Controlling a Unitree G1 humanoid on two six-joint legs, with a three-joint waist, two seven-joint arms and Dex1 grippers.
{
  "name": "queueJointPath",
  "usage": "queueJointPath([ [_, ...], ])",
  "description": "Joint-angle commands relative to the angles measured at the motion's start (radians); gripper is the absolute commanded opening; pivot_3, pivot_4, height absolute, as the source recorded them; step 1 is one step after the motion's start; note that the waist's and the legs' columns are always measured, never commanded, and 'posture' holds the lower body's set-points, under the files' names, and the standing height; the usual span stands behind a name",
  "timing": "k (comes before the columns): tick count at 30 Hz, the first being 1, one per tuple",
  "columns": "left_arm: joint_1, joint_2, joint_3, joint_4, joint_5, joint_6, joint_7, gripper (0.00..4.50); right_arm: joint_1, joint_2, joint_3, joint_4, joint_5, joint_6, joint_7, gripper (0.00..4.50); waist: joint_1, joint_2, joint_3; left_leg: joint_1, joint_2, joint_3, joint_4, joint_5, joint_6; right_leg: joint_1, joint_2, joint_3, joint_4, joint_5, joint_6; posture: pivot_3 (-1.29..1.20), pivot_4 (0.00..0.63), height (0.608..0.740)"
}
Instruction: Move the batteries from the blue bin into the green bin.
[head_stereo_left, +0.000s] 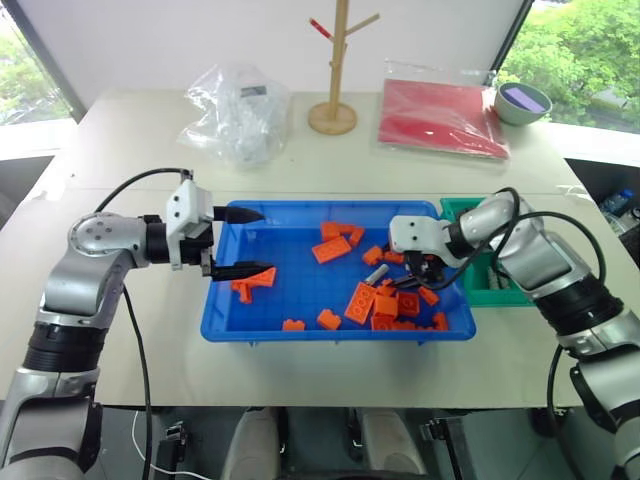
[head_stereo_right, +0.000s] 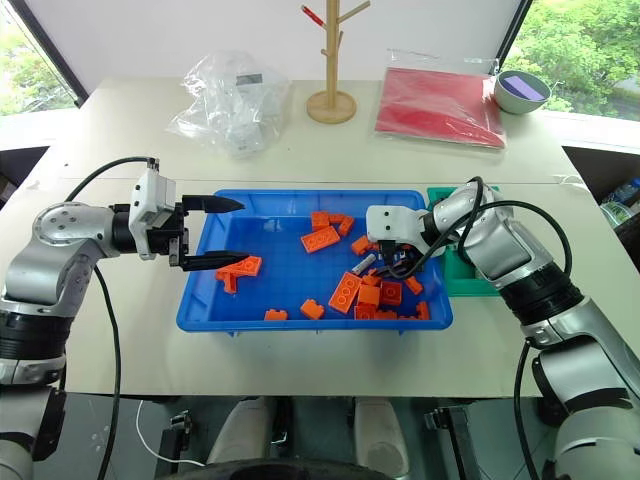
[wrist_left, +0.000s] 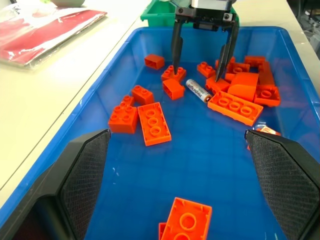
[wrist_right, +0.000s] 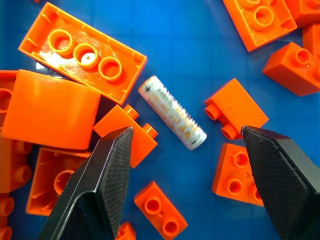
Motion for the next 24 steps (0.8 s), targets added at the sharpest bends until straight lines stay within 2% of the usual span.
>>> queueJointPath([
  [1,-0.029,0.006,0.02,-0.01,-0.015,-0.012,-0.001,4.5,-0.018,0.011,-0.016,-0.007,-0.007,0.014,0.014,3.54,0.0,0.0,0.0,0.0,0.0,0.0,0.0,0.0,0.0,0.0,0.0,0.0,0.0,0.0,0.0,0.0,0.15,0.736],
  [6,-0.032,0.009,0.019,-0.003,-0.013,-0.016,-0.008,4.5,-0.067,0.036,-0.033,-0.009,0.012,0.048,0.034,3.54,-0.001,0.0,0.0,0.0,0.0,0.0,0.0,0.0,0.0,0.0,0.0,0.0,0.0,0.001,0.001,0.0,0.15,0.736],
  [10,-0.039,0.005,0.013,0.0,-0.01,-0.017,-0.008,4.5,-0.092,0.057,-0.003,0.087,-0.043,-0.049,0.024,3.54,0.001,0.0,0.0,0.0,0.0,0.0,0.0,0.0,0.0,0.0,0.0,0.0,0.0,0.001,0.001,0.0,0.15,0.736],
  [13,-0.037,0.005,0.013,-0.007,-0.011,-0.014,-0.006,4.5,-0.09,0.063,-0.004,0.104,-0.045,-0.057,0.047,2.25,0.002,0.0,0.0,0.0,0.0,0.0,0.0,0.0,0.0,0.0,0.0,0.0,0.0,0.001,0.001,0.0,0.15,0.736],
  [24,-0.018,0.022,0.026,-0.028,-0.015,-0.006,-0.001,4.5,-0.075,0.057,-0.021,0.078,-0.054,-0.069,0.083,2.25,0.0,0.0,0.0,0.0,0.0,0.0,0.0,0.0,0.0,0.0,0.0,0.0,0.0,0.001,0.002,0.0,0.15,0.736],
])
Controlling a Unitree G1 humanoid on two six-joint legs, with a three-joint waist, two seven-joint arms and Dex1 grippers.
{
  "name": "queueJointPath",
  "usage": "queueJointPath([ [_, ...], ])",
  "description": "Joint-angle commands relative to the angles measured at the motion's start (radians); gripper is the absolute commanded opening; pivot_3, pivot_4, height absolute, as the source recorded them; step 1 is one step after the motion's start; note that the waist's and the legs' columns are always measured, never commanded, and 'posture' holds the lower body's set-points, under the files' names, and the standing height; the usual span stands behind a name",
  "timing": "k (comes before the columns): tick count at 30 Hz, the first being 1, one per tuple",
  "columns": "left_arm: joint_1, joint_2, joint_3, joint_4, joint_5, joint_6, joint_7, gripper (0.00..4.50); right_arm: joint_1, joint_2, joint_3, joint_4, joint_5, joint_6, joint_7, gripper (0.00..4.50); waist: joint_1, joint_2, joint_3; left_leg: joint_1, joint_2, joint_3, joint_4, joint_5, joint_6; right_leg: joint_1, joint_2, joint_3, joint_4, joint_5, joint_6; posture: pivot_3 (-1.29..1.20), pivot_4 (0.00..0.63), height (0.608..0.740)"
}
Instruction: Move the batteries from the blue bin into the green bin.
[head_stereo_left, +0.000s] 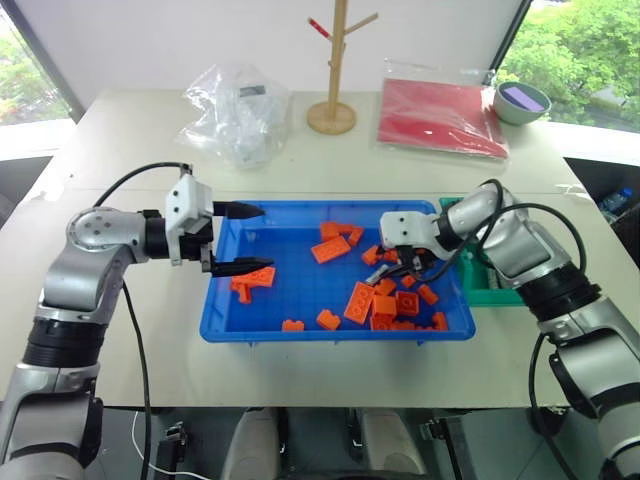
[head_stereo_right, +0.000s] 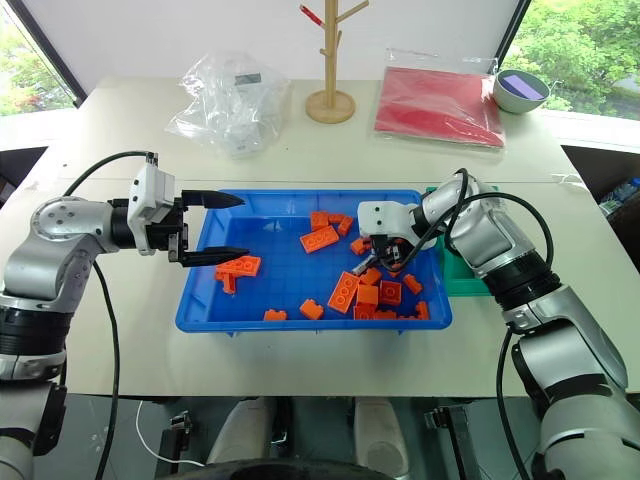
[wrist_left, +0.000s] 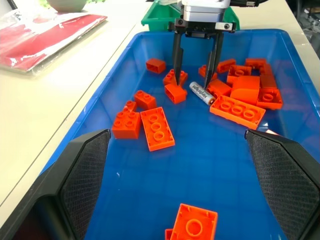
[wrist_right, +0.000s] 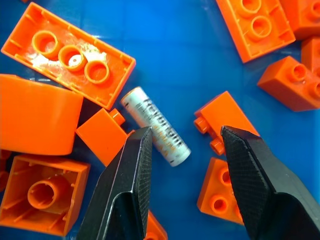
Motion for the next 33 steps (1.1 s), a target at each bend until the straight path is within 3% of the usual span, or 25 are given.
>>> queueJointPath([
  [1,0.0,0.017,0.027,-0.03,-0.016,-0.006,0.003,4.5,-0.007,-0.012,-0.032,-0.049,0.012,0.008,0.021,2.25,0.0,0.0,0.0,0.0,0.0,0.0,0.0,0.0,0.0,0.0,0.0,0.0,0.0,0.0,0.0,0.0,0.15,0.736],
  [21,-0.011,0.016,0.026,-0.025,-0.014,-0.009,0.017,4.5,0.042,0.02,-0.007,0.043,-0.043,-0.116,0.022,2.25,0.001,0.0,0.0,0.0,0.0,0.0,0.0,0.0,0.0,0.0,0.0,0.0,0.0,0.0,0.0,0.0,0.15,0.736],
  [23,-0.011,0.015,0.025,-0.026,-0.015,-0.009,0.018,4.5,0.04,0.025,-0.014,0.037,-0.033,-0.094,0.03,1.69,0.0,0.0,0.0,0.001,0.0,0.0,0.0,0.0,0.0,0.001,0.0,0.0,0.0,0.0,0.0,0.0,0.15,0.736],
  [27,-0.009,0.014,0.024,-0.029,-0.017,-0.007,0.018,4.5,0.054,0.013,-0.032,-0.007,-0.013,-0.049,0.045,0.01,0.001,0.0,0.0,0.001,0.0,0.0,0.0,0.0,0.0,0.001,0.0,0.0,0.0,0.0,0.0,0.0,0.15,0.736],
  [33,0.007,0.015,0.026,-0.034,-0.021,-0.009,0.011,4.5,0.047,-0.015,-0.181,-0.153,0.129,0.227,0.043,0.01,0.002,0.0,0.0,0.001,0.0,0.0,0.0,0.0,0.0,0.001,0.0,0.0,0.0,0.0,0.0,0.0,0.15,0.736],
])
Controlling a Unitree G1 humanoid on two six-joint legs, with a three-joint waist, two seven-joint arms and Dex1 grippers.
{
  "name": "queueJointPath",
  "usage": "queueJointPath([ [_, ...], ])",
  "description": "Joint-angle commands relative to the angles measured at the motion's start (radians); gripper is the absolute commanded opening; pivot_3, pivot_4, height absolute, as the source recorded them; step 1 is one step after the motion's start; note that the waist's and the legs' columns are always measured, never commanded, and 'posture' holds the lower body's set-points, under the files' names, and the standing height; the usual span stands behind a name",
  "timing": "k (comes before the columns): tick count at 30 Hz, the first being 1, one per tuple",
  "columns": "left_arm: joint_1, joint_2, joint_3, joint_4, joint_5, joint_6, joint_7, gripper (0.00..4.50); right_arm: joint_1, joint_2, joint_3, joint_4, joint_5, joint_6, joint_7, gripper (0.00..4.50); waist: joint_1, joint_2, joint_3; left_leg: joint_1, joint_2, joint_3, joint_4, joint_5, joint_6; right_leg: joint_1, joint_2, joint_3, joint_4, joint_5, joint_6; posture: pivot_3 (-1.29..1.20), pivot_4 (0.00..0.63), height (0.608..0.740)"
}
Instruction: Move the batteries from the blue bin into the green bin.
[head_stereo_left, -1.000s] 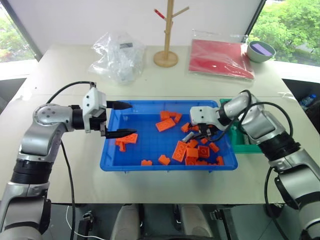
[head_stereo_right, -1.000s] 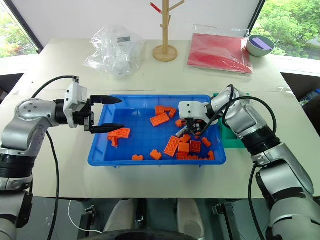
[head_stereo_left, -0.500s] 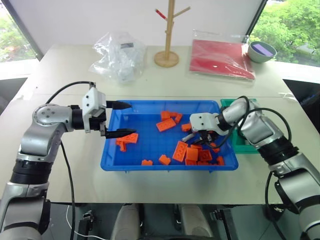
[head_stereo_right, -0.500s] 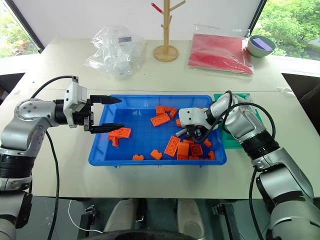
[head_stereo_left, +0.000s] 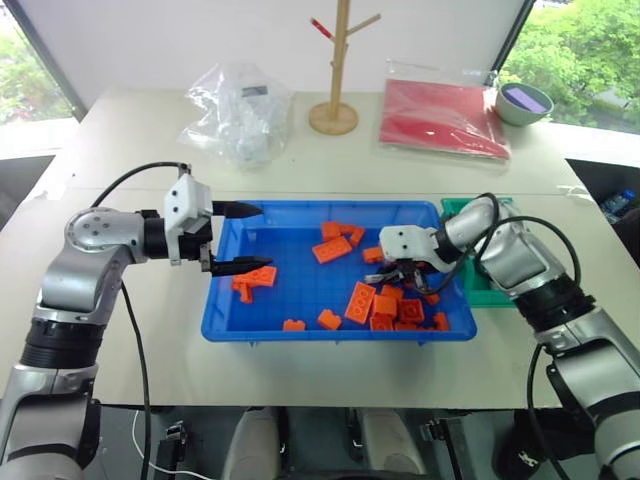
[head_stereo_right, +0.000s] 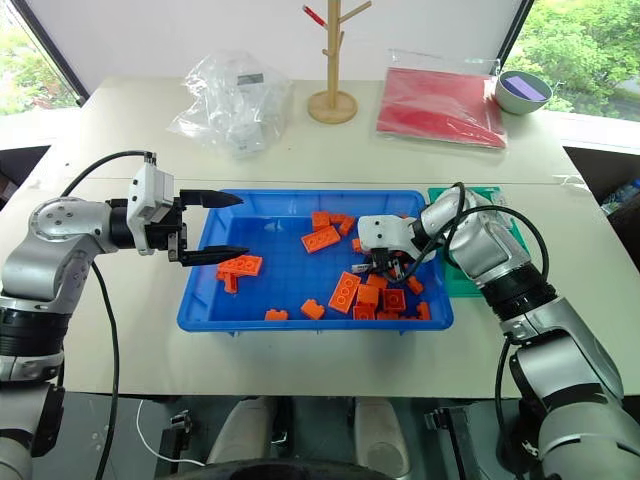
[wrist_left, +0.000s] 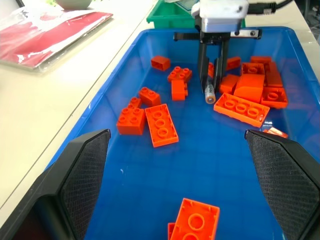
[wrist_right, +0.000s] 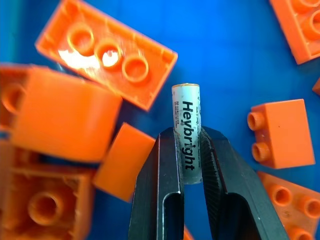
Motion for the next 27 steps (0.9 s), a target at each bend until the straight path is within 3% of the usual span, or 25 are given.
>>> queueJointPath([
  [1,0.006,0.01,0.028,-0.032,-0.023,-0.009,-0.002,4.5,-0.032,-0.039,-0.149,-0.108,0.109,0.174,-0.017,0.01,0.0,0.0,0.0,0.0,0.0,0.0,0.0,0.0,0.0,0.0,0.0,0.0,0.0,0.0,0.0,0.0,0.15,0.736],
  [9,0.043,0.01,0.036,-0.035,-0.026,-0.016,-0.004,4.5,0.017,-0.213,-0.482,-0.133,0.224,0.481,-0.208,0.01,0.004,0.0,0.0,0.0,0.0,-0.001,0.0,0.0,0.0,0.0,-0.002,0.0,-0.001,-0.002,-0.003,0.0,0.15,0.736],
  [14,0.024,0.013,0.032,0.002,-0.025,-0.019,-0.011,4.5,0.164,-0.301,-0.566,-0.17,0.243,0.528,-0.286,0.01,0.0,0.0,0.0,0.0,0.0,-0.002,0.0,0.0,0.0,0.0,-0.002,0.0,-0.001,-0.002,-0.003,0.0,0.15,0.736],
  [21,-0.037,0.003,0.047,0.059,-0.046,0.024,0.016,4.5,0.252,-0.297,-0.588,-0.164,0.266,0.455,-0.361,3.34,-0.006,0.0,0.0,0.001,0.0,-0.001,0.0,0.0,0.0,-0.001,0.0,0.002,0.0,-0.001,-0.002,0.0,0.15,0.736],
  [27,-0.043,0.07,0.115,0.097,-0.086,0.085,0.0,4.5,0.373,-0.44,-0.731,0.005,0.315,0.12,-0.151,3.34,0.006,0.001,0.0,-0.001,-0.001,0.0,0.0,0.0,0.0,-0.001,0.0,0.001,-0.001,0.0,0.0,0.0,0.15,0.736],
])
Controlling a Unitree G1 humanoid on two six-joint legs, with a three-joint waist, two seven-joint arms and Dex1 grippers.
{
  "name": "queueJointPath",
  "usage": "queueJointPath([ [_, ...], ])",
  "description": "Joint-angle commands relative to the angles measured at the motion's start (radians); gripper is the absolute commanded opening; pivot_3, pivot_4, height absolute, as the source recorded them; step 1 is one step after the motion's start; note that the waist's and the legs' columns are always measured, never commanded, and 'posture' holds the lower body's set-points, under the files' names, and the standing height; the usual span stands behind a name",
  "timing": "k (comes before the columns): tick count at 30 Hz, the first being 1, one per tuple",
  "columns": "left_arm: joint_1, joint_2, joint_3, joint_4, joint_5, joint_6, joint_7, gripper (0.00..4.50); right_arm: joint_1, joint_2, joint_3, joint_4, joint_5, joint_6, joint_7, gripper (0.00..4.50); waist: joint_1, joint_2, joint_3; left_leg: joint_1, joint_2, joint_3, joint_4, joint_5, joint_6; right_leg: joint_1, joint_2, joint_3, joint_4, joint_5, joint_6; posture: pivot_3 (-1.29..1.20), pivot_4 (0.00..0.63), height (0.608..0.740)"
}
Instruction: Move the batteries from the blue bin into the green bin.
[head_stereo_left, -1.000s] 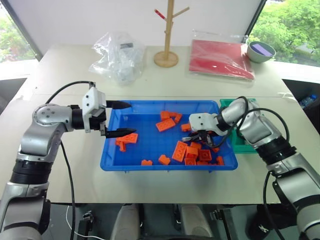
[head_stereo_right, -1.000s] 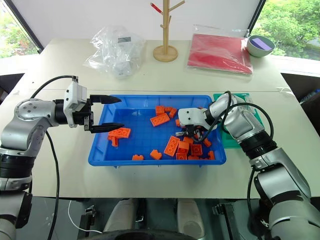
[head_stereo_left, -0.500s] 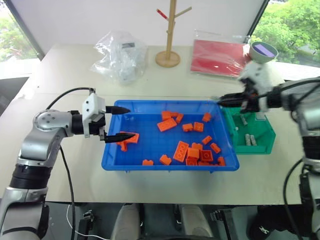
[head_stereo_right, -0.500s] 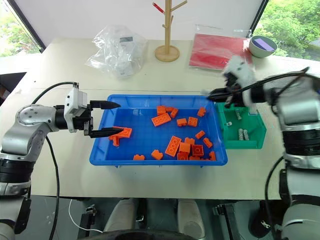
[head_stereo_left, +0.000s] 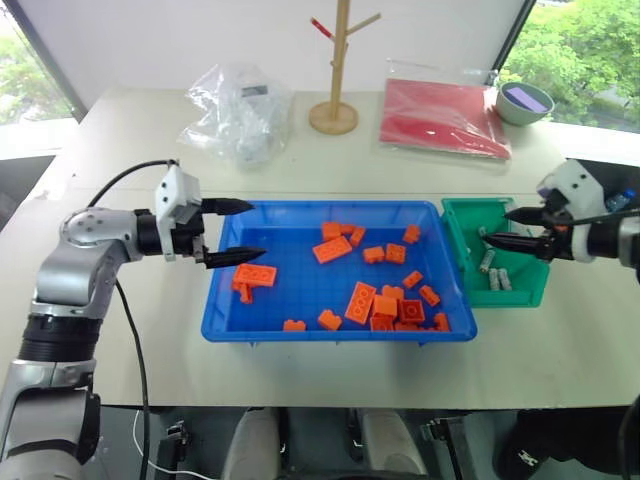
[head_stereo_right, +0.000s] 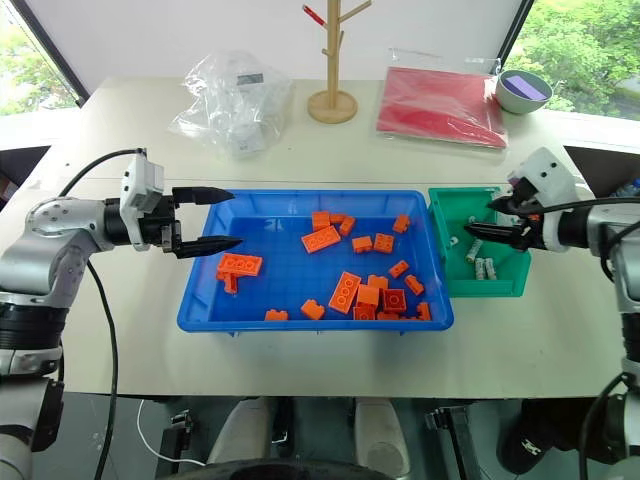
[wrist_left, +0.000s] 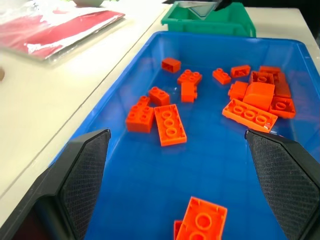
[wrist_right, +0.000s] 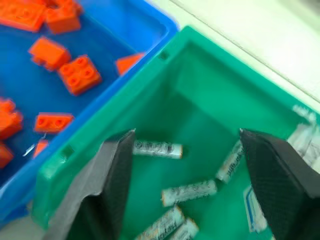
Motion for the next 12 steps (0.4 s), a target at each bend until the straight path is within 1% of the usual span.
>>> queueJointPath([
  [1,-0.015,0.068,0.093,0.012,-0.045,0.036,-0.012,4.5,0.044,-0.129,-0.128,0.141,0.025,-0.221,0.146,3.34,0.002,0.0,0.0,0.0,0.0,0.0,0.0,0.0,0.0,0.0,0.0,0.0,0.0,0.0,0.0,0.0,0.15,0.736],
  [4,-0.006,0.134,0.135,0.061,-0.055,0.054,-0.053,4.5,0.046,-0.225,-0.164,0.348,0.042,-0.351,0.273,3.34,-0.004,0.0,0.0,0.001,0.0,0.001,0.0,0.0,0.0,0.001,-0.001,0.0,-0.001,-0.001,-0.001,0.0,0.15,0.736],
  [6,0.006,0.18,0.155,0.086,-0.053,0.052,-0.088,4.5,0.036,-0.268,-0.178,0.475,0.05,-0.416,0.338,3.34,-0.009,0.0,0.0,0.002,0.0,0.002,0.0,0.0,0.0,0.002,-0.001,0.0,-0.001,-0.002,-0.003,0.0,0.15,0.736],
  [9,0.011,0.225,0.166,0.12,-0.045,0.036,-0.123,4.5,0.0,-0.295,-0.145,0.605,0.033,-0.461,0.363,3.34,-0.016,0.001,0.0,0.003,0.001,0.003,0.0,0.0,0.0,0.002,0.0,0.0,-0.001,-0.002,-0.003,0.0,0.15,0.736],
  [12,-0.01,0.244,0.166,0.153,-0.036,0.022,-0.134,4.5,-0.014,-0.287,-0.116,0.657,0.019,-0.507,0.374,3.34,-0.02,0.001,0.0,0.004,0.001,0.002,0.0,0.0,0.0,0.002,0.0,0.0,0.0,-0.002,-0.004,0.0,0.15,0.736],
])
